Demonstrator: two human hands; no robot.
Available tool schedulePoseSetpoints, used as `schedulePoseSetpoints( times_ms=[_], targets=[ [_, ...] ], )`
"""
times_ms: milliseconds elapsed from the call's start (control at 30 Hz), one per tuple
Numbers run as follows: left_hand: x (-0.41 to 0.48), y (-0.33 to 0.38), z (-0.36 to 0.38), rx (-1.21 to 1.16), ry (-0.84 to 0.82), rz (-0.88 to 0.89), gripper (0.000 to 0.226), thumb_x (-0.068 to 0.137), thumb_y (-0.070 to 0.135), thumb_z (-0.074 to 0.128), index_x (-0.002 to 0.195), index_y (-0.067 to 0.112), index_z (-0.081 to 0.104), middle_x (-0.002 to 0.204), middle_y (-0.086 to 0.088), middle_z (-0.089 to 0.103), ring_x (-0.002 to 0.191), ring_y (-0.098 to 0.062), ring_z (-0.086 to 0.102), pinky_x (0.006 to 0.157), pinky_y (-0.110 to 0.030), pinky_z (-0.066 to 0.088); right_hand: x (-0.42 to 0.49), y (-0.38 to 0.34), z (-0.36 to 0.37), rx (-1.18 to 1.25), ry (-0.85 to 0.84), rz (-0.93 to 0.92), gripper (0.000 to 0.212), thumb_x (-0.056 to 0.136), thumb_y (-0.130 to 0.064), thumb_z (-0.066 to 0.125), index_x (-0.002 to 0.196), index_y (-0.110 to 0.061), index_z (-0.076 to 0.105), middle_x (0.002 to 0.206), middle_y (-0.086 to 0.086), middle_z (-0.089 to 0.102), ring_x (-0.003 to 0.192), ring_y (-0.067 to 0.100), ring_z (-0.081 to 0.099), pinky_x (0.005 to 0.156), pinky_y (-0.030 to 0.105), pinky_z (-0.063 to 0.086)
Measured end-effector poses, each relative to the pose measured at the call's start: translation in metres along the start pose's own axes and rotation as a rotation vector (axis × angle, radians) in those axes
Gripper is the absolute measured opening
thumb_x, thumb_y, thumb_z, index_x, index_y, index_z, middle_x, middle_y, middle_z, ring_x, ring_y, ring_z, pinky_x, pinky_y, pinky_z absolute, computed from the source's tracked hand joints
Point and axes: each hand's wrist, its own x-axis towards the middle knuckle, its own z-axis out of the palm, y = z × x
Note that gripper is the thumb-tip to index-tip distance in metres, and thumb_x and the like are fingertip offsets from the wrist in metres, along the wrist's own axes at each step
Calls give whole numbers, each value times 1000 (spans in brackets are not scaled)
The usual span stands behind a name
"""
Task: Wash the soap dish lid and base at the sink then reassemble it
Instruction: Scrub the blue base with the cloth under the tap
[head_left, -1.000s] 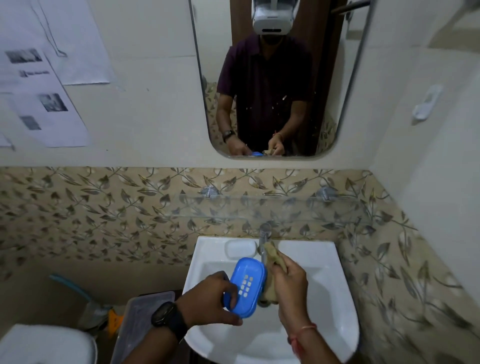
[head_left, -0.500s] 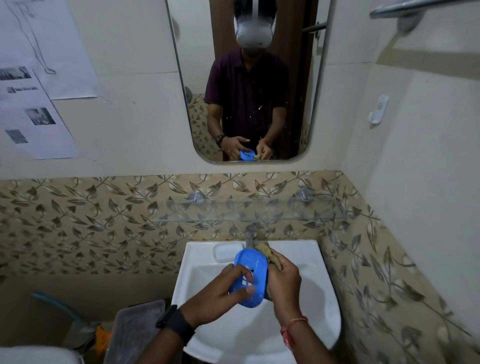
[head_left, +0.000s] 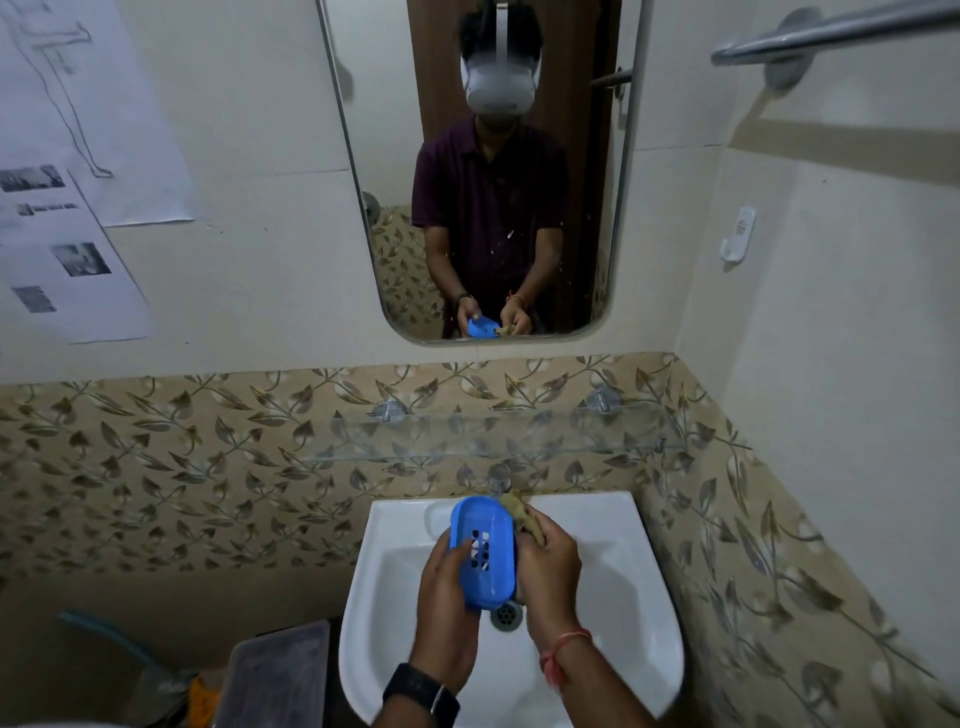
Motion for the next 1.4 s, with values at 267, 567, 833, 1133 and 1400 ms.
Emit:
schedulePoseSetpoints(
  times_ms=[267, 567, 833, 1133, 1400],
  targets=[
    [8, 9, -5, -30, -36, -4, 33, 98, 14, 54, 127, 18, 70, 123, -17, 73, 111, -38, 68, 93, -56, 52, 3, -26, -4, -238, -61, -322, 47, 96, 7, 55, 135, -17, 66, 129, -11, 70, 121, 3, 64, 103, 15, 51],
    [2, 21, 16, -95, -83, 5, 43, 103, 41, 45, 138, 21, 62, 134, -7, 70, 123, -22, 67, 102, -40, 51, -18, -19, 20, -558, -197, -631, 38, 97, -3, 60, 129, -21, 70, 120, -6, 72, 110, -1, 62, 102, 15, 52],
    [4, 23, 11, -38, -135, -22, 46, 106, 48, 35, 130, 24, 66, 122, -8, 76, 113, -24, 73, 95, -45, 55, -4, -37, 15, -794, -160, -523, 31, 97, -3, 55, 117, -15, 75, 111, 5, 59, 102, 21, 63, 90, 21, 56],
    [11, 23, 13, -11, -158, -7, 52, 106, 51, 34, 138, 21, 62, 127, -11, 74, 119, -29, 69, 109, -54, 48, -3, -41, 9, -759, -101, -472, 23, 97, -7, 57, 109, -11, 76, 100, 4, 58, 91, 18, 63, 78, 13, 46],
    [15, 25, 15, -24, -168, -39, 53, 107, 48, 34, 138, 15, 62, 129, -13, 72, 123, -28, 67, 109, -48, 47, -5, -47, 0, -648, -398, -553, 25, 95, -1, 58, 109, -10, 77, 89, -6, 54, 80, -2, 54, 73, 2, 46]
  ],
)
